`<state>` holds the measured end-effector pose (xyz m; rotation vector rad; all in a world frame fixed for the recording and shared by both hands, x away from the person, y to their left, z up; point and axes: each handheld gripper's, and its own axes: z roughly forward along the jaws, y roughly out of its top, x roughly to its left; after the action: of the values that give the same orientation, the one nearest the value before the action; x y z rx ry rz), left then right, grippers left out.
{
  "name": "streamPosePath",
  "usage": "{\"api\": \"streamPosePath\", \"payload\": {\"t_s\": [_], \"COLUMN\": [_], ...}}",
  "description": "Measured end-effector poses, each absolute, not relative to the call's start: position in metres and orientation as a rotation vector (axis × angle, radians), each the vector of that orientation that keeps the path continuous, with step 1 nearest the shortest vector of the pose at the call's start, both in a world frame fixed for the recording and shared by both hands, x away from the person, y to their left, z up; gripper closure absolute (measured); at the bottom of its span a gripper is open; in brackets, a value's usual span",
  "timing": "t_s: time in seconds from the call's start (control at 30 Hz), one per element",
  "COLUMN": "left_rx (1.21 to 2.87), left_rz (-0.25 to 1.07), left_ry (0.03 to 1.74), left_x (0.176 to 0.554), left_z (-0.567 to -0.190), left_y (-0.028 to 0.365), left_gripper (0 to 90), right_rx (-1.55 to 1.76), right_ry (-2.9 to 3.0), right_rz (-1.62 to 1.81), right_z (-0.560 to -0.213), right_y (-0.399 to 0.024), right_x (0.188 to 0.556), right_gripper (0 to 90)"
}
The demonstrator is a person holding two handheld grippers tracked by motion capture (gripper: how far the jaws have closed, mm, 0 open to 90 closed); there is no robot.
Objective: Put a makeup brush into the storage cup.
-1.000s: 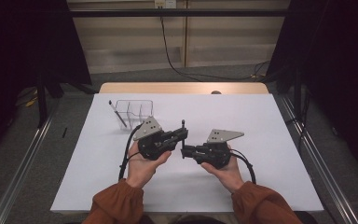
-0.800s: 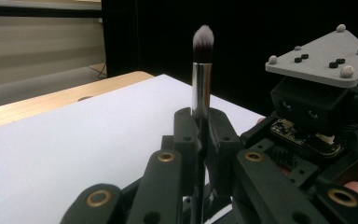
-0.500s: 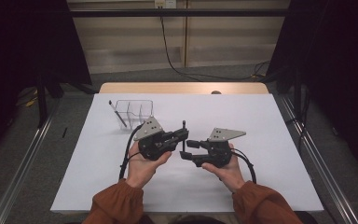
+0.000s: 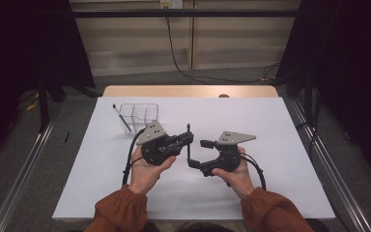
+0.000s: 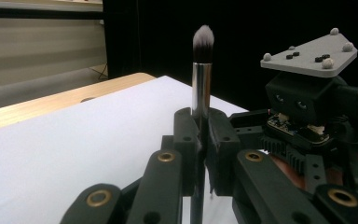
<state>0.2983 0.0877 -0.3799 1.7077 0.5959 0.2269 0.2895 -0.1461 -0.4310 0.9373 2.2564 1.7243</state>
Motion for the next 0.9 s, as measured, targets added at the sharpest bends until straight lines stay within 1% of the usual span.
{"api": "streamPosePath", "payload": {"t_s": [0.07,0.17,0.43,0.53,0.8,0.9], "left_rx": [1.708,1.703,1.699,1.694,1.692,1.688], "left_rz": [0.228,0.232,0.245,0.249,0.268,0.273], "left_ry": [0.594,0.604,0.611,0.619,0.627,0.636], "left_x": [0.298,0.299,0.299,0.299,0.299,0.3], "left_z": [-0.38,-0.38,-0.379,-0.378,-0.376,-0.376], "left_y": [0.089,0.09,0.095,0.098,0.105,0.108], "left_gripper": [84.1,84.1,84.1,84.1,84.1,84.1], "right_rx": [0.914,0.913,0.962,0.938,0.956,0.948], "right_ry": [2.271,2.277,2.197,2.174,2.118,2.115], "right_rz": [1.735,1.758,1.621,1.635,1.609,1.602], "right_z": [-0.431,-0.43,-0.432,-0.43,-0.428,-0.427], "right_y": [-0.147,-0.148,-0.148,-0.152,-0.165,-0.17], "right_x": [0.289,0.289,0.285,0.284,0.28,0.279], "right_gripper": [3.9,7.9,10.7,8.6,8.3,5.2]}}
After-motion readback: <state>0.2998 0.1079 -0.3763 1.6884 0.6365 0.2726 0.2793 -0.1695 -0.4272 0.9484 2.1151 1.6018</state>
